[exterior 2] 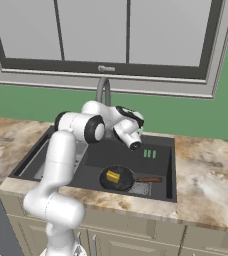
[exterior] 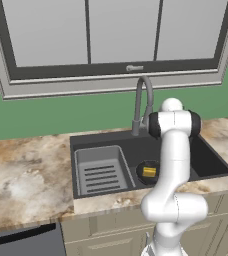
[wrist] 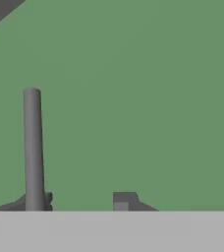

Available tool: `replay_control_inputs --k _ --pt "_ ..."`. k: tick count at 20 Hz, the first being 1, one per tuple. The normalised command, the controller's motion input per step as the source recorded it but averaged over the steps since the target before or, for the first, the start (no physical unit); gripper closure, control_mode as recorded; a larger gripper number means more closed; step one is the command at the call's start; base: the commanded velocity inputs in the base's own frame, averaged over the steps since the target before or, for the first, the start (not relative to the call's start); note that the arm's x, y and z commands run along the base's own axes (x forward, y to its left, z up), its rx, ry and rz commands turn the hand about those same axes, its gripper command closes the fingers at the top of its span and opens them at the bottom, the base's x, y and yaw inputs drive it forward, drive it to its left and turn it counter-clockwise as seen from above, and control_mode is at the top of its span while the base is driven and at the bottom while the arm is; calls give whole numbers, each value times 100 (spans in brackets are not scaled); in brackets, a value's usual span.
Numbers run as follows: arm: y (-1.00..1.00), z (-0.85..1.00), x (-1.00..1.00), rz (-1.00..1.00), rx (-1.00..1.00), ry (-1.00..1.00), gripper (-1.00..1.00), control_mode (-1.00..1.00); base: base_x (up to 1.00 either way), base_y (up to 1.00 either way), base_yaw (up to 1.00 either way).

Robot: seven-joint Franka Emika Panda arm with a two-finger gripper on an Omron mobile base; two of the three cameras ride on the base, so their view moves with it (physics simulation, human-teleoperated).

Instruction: Pick the pan and sponge and place them into the sink. Then turn on the water.

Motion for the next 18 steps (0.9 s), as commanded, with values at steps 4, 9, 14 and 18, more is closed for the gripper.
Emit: replay_control_inputs --k 4,9,14,18 --pt "-49 1 -1 -9 7 3 100 -100 0 0 0" --pt "-52 0 -3 -8 6 4 100 -100 0 0 0" --pt "-52 0 -3 -7 7 4 100 -100 0 0 0" --pt "-54 -2 -6 -6 7 5 100 -100 0 0 0"
